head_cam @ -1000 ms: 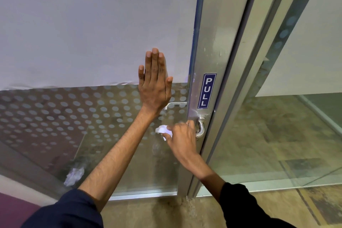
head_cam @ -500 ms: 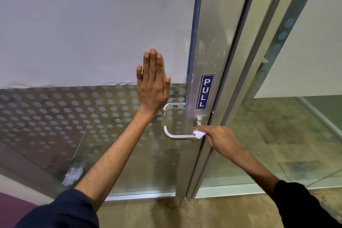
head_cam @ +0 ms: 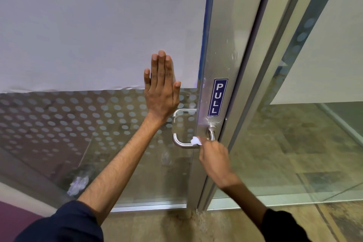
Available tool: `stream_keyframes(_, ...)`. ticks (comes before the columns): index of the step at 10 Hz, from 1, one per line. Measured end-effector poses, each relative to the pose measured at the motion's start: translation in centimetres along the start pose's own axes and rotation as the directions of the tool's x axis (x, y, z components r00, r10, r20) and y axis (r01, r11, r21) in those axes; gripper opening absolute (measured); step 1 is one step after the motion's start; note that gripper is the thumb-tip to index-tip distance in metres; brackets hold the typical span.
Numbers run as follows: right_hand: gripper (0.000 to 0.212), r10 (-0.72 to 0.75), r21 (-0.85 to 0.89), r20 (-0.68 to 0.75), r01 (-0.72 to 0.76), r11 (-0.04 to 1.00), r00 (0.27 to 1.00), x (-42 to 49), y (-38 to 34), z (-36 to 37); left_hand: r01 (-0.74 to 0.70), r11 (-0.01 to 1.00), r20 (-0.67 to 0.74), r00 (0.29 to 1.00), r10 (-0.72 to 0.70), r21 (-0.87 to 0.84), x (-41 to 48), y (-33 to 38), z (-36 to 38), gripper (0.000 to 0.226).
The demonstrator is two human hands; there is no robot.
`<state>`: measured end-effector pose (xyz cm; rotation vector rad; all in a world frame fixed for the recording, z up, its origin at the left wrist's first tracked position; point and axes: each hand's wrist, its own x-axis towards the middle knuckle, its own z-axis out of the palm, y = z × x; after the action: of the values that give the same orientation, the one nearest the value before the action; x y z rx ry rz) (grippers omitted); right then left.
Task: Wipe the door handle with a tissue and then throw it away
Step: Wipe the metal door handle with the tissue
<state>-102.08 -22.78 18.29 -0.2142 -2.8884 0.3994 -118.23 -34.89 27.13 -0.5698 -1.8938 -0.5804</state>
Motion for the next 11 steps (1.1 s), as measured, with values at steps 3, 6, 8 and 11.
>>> stream_keyframes(3,0.058,0.032,-0.002,0.048,-0.032,0.999,0.998,2.1,-7.7,2.3,0.001,1.0,0.002,1.0,-0.001,-0.005,0.0,0.0,0.0,0.059)
stream_keyframes(6,0.073,-0.263,0.115,-0.151,0.281,0.953,0.953,-0.7,2.1,2.2,0.001,1.0,0.008,1.0,-0.001,-0.006,0.1,-0.1,0.1,0.059)
stream_keyframes(8,0.044,-0.164,0.071,-0.023,0.166,0.984,0.986,0.7,6.5,-1.2,0.004,1.0,0.005,1.0,-0.004,-0.011,0.0,-0.1,0.0,0.059)
stream_keyframes(11,0.043,-0.052,0.197,-0.117,0.075,0.978,0.992,0.7,5.2,0.4,0.01,1.0,0.014,1.0,-0.009,-0.019,0.0,-0.1,0.0,0.06)
